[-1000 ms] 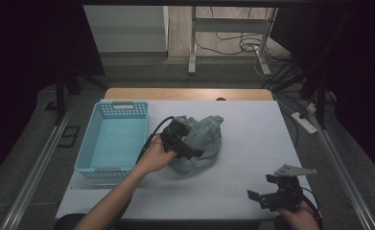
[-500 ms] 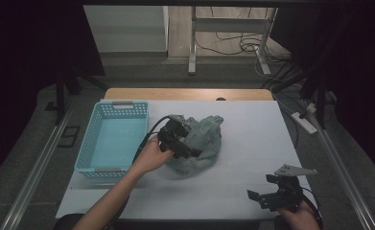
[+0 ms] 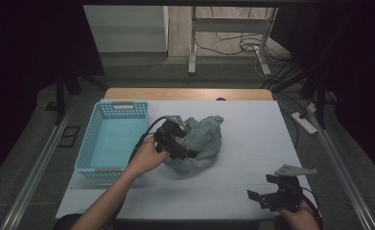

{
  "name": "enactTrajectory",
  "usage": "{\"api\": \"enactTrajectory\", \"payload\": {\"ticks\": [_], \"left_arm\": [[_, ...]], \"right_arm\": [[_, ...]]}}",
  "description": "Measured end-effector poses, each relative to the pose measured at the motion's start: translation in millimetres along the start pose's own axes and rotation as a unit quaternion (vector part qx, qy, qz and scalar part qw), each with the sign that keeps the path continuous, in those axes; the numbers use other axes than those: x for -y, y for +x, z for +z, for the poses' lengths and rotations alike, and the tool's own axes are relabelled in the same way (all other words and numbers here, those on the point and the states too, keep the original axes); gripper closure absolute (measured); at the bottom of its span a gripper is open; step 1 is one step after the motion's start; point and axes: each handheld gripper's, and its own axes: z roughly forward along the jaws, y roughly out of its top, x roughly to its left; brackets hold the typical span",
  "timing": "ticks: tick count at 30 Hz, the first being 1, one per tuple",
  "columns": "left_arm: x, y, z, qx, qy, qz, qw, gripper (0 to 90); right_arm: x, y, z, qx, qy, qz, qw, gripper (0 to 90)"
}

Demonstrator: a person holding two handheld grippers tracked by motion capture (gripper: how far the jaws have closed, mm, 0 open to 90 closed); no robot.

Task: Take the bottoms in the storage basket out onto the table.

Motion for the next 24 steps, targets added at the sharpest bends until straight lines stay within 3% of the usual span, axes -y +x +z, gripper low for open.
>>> {"api": "enactTrajectory", "payload": {"ticks": [14, 24], "left_arm": [[3.9, -0.4, -5.5, -0.01, 0.001, 0.019, 0.9998, 0.0], [6.2, 1.2, -9.0, -0.004, 0.007, 0.017, 0.9998, 0.0]], "right_arm": [[-0.1, -0.6, -0.2, -0.001, 0.001, 0.002, 1.0, 0.0], [0.0, -0.6, -0.2, -0.001, 0.001, 0.002, 1.0, 0.0]]}}
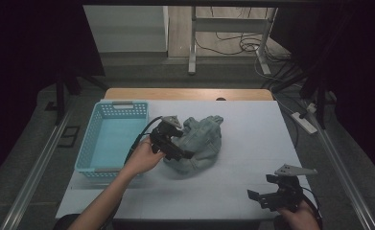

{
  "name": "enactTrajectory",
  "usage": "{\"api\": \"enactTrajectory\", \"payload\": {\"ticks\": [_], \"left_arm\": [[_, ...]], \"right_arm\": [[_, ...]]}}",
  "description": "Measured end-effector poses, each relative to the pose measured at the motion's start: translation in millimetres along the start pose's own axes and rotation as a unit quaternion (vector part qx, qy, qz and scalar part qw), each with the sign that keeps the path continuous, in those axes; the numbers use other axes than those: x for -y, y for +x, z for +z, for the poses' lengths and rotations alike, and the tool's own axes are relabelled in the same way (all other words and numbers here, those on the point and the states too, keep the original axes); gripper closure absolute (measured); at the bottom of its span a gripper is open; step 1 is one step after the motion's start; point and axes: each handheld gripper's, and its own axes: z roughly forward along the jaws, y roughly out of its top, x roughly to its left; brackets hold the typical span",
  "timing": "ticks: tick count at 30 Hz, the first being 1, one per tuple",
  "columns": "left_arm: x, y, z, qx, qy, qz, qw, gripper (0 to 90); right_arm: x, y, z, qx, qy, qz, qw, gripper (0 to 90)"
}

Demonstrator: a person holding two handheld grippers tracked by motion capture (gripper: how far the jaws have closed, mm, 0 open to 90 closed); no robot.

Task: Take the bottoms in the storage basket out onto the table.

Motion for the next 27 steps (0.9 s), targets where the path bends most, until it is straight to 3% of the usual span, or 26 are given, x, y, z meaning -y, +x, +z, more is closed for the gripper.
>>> {"api": "enactTrajectory", "payload": {"ticks": [6, 12, 27], "left_arm": [[2.7, 1.6, -2.4, 0.007, 0.006, -0.007, 0.9999, 0.0], [5.4, 2.1, -5.3, -0.001, -0.006, -0.005, 1.0, 0.0], [12.3, -3.5, -12.4, 0.008, -0.033, -0.019, 0.9992, 0.0]], "right_arm": [[-0.2, -0.2, 0.6, 0.001, 0.001, 0.003, 1.0, 0.0], [-0.5, 0.6, 1.0, 0.005, 0.002, 0.0, 1.0, 0.0], [0.0, 2.4, 0.9, 0.012, 0.004, -0.006, 0.9999, 0.0]]}}
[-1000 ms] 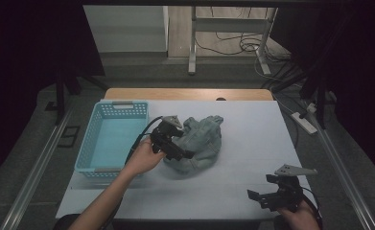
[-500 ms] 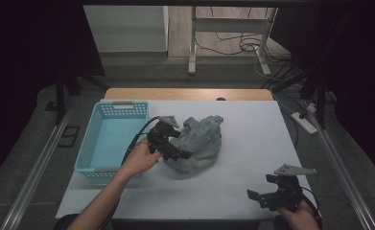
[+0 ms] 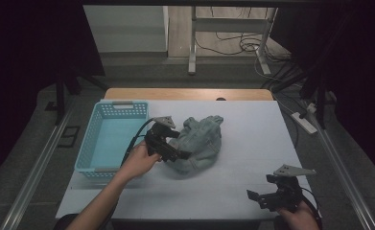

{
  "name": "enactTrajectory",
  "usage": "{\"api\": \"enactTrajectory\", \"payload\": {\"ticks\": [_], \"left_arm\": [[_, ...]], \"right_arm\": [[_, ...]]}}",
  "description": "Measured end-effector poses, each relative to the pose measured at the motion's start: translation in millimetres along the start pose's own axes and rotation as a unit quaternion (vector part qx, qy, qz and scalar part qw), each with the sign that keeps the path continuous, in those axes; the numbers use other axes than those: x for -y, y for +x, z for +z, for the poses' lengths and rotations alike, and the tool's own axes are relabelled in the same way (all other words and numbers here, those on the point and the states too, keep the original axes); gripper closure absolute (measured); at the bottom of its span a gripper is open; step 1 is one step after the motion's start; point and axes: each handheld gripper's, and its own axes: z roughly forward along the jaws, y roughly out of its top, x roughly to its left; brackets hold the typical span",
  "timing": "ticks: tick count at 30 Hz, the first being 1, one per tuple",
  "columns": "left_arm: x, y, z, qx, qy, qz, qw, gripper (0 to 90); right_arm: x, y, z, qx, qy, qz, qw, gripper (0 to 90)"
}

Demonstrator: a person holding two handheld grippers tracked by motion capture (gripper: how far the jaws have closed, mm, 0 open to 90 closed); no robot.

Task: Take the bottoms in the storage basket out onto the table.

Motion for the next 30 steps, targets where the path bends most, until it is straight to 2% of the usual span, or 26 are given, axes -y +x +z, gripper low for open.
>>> {"api": "enactTrajectory", "payload": {"ticks": [6, 10, 15, 24, 30], "left_arm": [[6.6, -0.6, -2.3, -0.008, -0.001, -0.003, 1.0, 0.0], [9.8, 0.2, -5.2, -0.012, -0.013, -0.007, 0.9998, 0.0], [13.0, -0.5, -8.7, -0.021, -0.013, -0.005, 0.9997, 0.0], [18.9, -3.6, -13.7, -0.027, -0.01, -0.002, 0.9996, 0.0], [22.2, -6.5, -15.0, -0.025, -0.013, -0.007, 0.9996, 0.0]], "right_arm": [[-0.2, -0.3, 0.4, 0.0, 0.003, 0.001, 1.0, 0.0], [-0.3, 0.2, 0.8, 0.0, 0.004, -0.001, 1.0, 0.0], [-0.3, -0.2, 1.2, -0.001, 0.004, 0.001, 1.0, 0.0], [-0.6, -0.1, 1.6, 0.0, 0.007, 0.001, 1.0, 0.0], [-0.5, 0.0, 1.6, -0.001, 0.007, 0.0, 1.0, 0.0]]}}
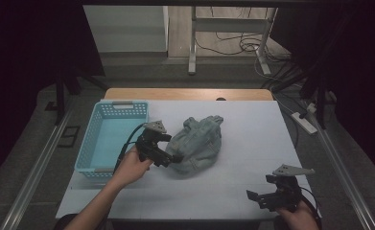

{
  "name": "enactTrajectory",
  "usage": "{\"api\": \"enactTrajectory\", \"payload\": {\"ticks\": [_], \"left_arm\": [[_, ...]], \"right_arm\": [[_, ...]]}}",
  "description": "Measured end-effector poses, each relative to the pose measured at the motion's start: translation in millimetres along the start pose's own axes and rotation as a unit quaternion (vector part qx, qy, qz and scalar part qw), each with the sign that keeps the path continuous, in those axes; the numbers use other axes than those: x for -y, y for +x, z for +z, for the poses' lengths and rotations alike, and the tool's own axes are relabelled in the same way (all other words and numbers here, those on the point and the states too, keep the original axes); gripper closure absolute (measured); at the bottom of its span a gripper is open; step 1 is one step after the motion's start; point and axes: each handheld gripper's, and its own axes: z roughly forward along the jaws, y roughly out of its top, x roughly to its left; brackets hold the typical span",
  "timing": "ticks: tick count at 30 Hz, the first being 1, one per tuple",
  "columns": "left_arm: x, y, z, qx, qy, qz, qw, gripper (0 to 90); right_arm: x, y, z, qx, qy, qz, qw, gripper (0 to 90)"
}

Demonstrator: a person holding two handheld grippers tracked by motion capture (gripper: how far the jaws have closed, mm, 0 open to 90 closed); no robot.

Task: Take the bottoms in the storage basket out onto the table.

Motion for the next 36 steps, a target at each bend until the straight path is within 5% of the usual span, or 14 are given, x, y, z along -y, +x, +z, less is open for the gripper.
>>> {"api": "enactTrajectory", "payload": {"ticks": [36], "left_arm": [[23.1, -7.1, -21.1, 0.003, -0.013, -0.015, 0.9998, 0.0]], "right_arm": [[-0.1, 0.7, 0.1, 0.0, 0.0, -0.002, 1.0, 0.4]]}}
